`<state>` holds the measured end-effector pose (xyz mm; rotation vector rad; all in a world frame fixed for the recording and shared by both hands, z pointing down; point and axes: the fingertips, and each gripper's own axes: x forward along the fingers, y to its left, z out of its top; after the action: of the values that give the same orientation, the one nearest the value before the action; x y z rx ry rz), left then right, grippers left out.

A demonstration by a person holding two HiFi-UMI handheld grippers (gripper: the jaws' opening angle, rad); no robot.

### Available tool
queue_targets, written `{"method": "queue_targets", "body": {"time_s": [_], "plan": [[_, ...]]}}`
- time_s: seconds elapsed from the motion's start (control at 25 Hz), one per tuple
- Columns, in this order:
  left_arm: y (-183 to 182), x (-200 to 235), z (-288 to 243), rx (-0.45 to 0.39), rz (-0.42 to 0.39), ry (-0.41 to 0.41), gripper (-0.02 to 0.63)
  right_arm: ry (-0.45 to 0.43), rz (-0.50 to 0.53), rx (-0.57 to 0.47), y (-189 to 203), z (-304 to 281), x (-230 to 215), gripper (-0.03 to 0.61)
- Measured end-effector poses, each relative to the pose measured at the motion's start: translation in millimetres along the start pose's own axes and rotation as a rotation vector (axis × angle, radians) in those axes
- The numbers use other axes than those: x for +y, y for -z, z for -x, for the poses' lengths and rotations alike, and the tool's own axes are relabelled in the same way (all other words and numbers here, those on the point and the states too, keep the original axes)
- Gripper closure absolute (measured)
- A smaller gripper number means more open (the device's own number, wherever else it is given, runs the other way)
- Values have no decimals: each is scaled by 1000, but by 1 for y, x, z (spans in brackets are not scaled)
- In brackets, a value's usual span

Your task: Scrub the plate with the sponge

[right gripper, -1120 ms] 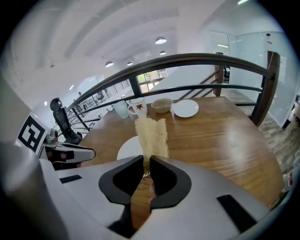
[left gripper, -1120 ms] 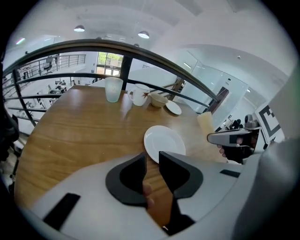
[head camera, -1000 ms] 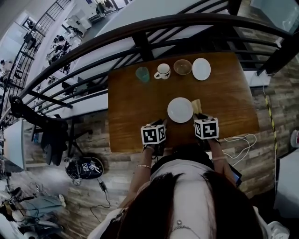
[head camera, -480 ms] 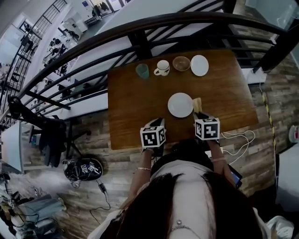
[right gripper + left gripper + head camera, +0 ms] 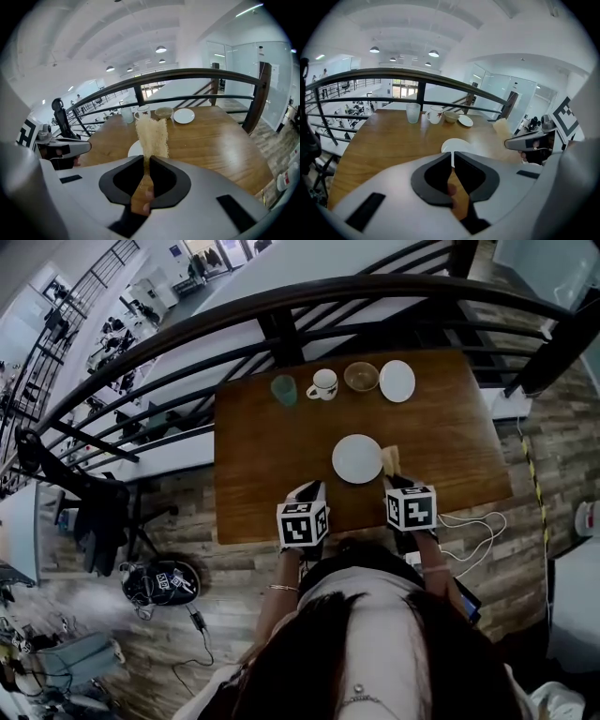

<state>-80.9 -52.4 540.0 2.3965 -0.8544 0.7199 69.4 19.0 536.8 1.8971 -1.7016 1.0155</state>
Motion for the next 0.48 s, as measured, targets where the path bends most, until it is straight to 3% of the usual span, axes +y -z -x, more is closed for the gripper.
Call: {"method": "queue_targets", "body": {"time_s": [0.48], "plan": [[4, -28, 13, -28, 34, -20, 586, -20, 83, 13, 4, 24, -10, 515]]}}
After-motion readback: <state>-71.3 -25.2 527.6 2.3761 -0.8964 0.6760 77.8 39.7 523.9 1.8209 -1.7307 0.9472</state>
